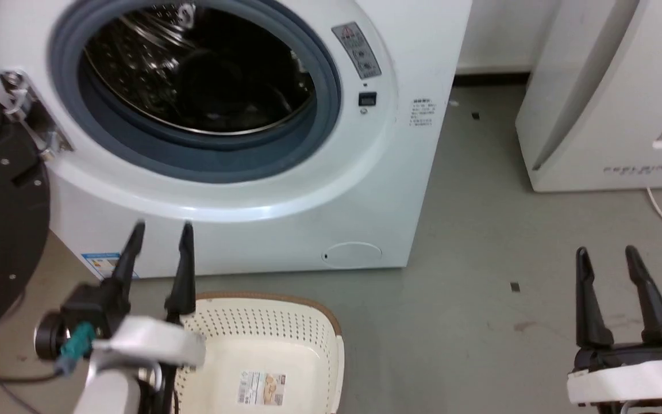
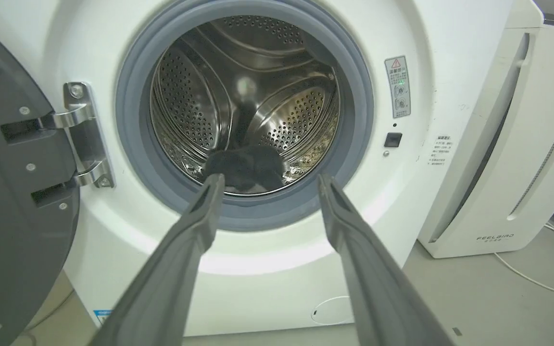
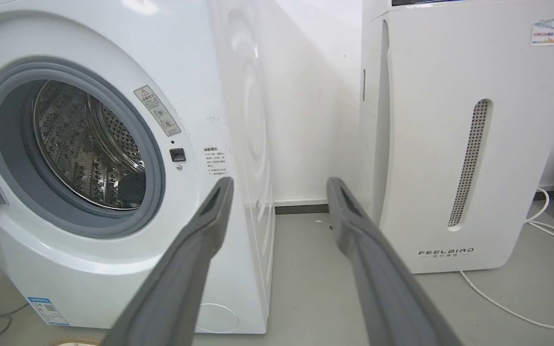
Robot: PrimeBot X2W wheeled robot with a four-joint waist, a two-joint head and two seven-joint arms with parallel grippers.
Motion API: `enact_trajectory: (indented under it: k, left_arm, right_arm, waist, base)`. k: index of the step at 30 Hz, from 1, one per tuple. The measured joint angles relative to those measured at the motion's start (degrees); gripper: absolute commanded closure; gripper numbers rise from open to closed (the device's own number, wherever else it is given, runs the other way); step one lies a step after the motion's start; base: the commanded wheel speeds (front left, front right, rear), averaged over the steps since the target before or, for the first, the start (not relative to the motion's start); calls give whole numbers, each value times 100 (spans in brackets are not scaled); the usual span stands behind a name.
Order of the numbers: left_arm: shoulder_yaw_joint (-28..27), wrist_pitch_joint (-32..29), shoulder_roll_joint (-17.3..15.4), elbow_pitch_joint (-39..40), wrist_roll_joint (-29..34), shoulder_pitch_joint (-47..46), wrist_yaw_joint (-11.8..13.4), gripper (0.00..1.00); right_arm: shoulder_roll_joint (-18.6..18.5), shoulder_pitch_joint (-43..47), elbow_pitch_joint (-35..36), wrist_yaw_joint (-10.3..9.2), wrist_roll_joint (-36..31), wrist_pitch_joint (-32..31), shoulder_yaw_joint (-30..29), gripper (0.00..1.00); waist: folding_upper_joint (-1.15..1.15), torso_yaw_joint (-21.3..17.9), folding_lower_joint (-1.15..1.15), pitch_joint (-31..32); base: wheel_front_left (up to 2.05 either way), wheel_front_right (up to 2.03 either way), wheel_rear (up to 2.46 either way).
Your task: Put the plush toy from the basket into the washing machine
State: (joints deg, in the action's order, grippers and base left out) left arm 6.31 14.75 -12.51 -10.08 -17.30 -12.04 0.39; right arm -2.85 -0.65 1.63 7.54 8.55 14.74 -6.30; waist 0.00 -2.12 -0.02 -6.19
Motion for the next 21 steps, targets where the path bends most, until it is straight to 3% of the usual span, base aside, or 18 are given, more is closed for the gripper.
enact_trajectory:
  k: [10, 20, 21]
  left_arm:
    - [-187, 0, 415, 189, 387, 994, 3, 0]
    - [-336, -1, 737, 263, 613, 1240, 36, 0]
    - [-337, -8, 737, 259, 611, 1238, 44, 100]
  right_arm:
    - [0, 123, -20, 0, 19, 0, 89, 0]
    - [0, 183, -90, -1, 26, -1, 124, 0]
    - [0, 179, -91, 0, 25, -2, 122, 100]
  waist:
    - [0, 144, 0, 243]
    - [0, 226, 1, 350]
    - [0, 227, 0, 351]
  base:
    - [0, 0, 0]
    - [0, 0, 0]
    - [0, 0, 0]
